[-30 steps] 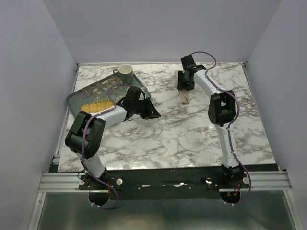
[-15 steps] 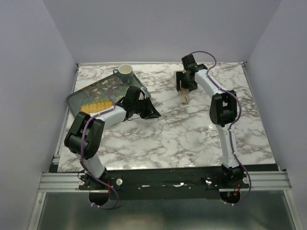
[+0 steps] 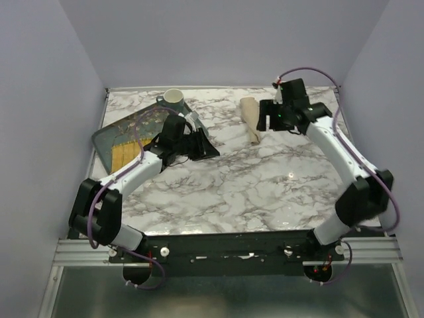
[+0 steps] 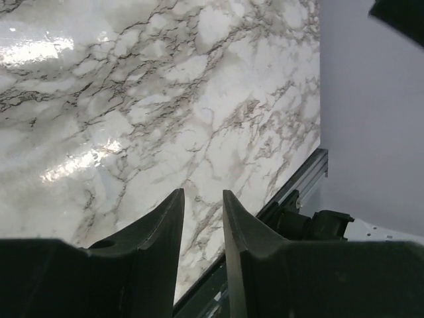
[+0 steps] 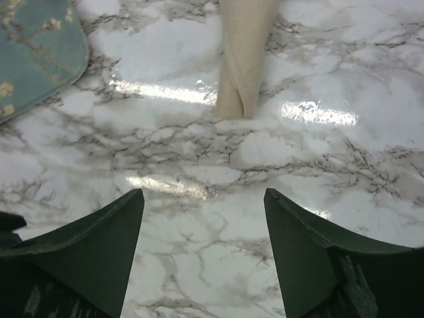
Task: Fold the napkin, place the utensils inside, and roll it up
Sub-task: Roll the napkin with the utensil
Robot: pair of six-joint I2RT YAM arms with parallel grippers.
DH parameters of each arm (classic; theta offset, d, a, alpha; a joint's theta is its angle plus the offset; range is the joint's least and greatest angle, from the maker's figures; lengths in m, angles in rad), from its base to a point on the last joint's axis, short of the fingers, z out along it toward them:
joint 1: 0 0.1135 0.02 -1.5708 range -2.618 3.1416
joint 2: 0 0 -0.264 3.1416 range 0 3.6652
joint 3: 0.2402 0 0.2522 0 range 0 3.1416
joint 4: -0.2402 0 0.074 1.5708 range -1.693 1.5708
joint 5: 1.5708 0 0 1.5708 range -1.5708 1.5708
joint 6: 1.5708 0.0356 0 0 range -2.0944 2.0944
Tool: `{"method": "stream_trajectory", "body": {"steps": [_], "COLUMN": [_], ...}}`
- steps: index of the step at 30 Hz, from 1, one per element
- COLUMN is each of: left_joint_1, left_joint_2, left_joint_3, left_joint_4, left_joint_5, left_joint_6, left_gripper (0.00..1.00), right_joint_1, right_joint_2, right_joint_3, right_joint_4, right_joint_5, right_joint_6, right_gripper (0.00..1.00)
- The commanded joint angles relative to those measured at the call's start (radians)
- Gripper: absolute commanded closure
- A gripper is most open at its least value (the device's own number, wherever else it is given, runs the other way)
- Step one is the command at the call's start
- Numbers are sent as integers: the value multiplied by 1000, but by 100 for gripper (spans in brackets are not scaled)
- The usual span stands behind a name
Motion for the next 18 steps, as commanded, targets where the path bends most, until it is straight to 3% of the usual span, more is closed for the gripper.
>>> {"method": "stream_trajectory", "body": {"steps": [1, 3, 4, 10, 14, 18], "left_joint_1": [4, 4, 4, 7, 8, 8], "left_joint_2": [-181, -257, -282, -463, -544, -618], "left_joint_3": [61, 78, 92, 124, 153, 198], "left_joint_4": [-120, -153, -159, -226, -257, -272], "left_joint_5": [-23, -17, -9, -50, -95, -142], "left_joint_6": [129, 152, 170, 205, 207, 219], "left_gripper": [55, 46, 43, 19, 6, 1], "right_joint_1": [7, 8, 5, 7, 5, 5], "right_joint_2": [-329, -489, -533, -839, -940, -1016], "right_joint_3": [-283, -379, -397, -399, -350, -320], "right_joint_4": [67, 67, 49, -89, -189, -213], "right_joint_5": [-127, -130, -117, -32, 72, 58], "right_joint_6": [34, 54, 63, 103, 111, 111], "right_gripper": [18, 17, 0, 0, 0, 0]}}
